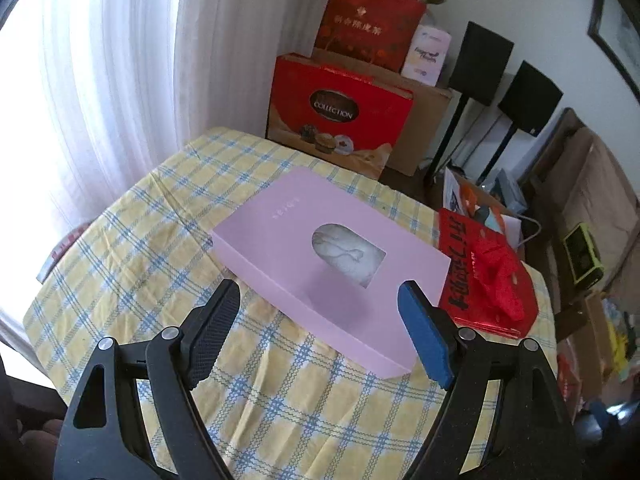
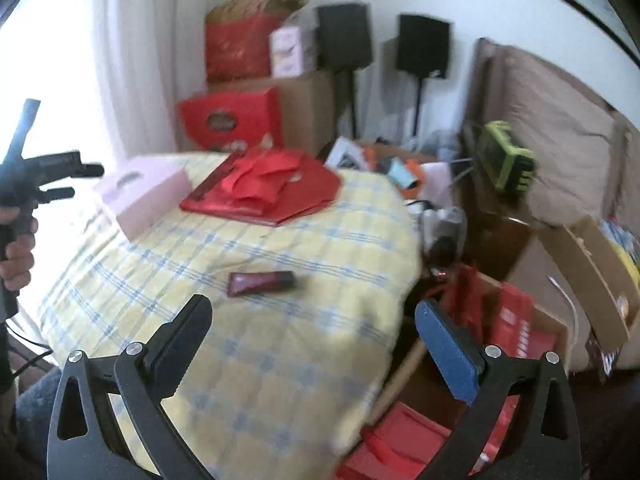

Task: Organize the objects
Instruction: 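Move both open grippers back over the checked table, then close the right gripper on the dark red tube while left approaches the red tote bag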

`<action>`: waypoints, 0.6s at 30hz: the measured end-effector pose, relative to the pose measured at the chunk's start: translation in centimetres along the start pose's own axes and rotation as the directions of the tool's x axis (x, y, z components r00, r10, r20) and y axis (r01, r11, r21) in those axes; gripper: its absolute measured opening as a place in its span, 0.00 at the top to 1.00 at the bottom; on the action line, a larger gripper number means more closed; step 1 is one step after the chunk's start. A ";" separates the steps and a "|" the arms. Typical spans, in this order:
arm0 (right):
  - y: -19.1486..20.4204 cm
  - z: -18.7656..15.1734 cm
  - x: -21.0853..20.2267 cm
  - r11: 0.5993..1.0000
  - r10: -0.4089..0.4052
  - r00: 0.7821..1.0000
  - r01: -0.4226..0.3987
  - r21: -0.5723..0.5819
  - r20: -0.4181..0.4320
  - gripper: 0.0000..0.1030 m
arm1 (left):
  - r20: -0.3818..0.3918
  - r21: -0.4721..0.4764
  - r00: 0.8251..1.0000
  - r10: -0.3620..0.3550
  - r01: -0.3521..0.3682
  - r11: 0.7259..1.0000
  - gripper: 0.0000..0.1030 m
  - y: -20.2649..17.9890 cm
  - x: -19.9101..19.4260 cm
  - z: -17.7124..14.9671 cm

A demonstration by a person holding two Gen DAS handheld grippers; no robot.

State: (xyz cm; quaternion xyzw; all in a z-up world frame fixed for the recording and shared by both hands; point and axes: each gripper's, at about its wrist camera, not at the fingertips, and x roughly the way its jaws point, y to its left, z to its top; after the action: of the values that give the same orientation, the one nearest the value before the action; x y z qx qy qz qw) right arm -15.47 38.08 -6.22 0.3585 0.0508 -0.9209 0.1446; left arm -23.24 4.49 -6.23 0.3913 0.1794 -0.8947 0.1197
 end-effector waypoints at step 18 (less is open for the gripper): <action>3.5 1.0 8.9 0.994 0.038 0.981 -0.057 -0.097 -0.189 0.20 | -0.030 -0.073 0.999 -0.029 0.027 0.997 0.23 2.3 1.4 0.1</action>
State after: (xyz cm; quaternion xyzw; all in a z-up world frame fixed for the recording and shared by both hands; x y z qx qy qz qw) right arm -21.26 32.48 -11.44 0.4365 0.1023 -0.8757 0.1794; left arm -23.38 2.26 -7.74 0.3979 0.2191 -0.8830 0.1184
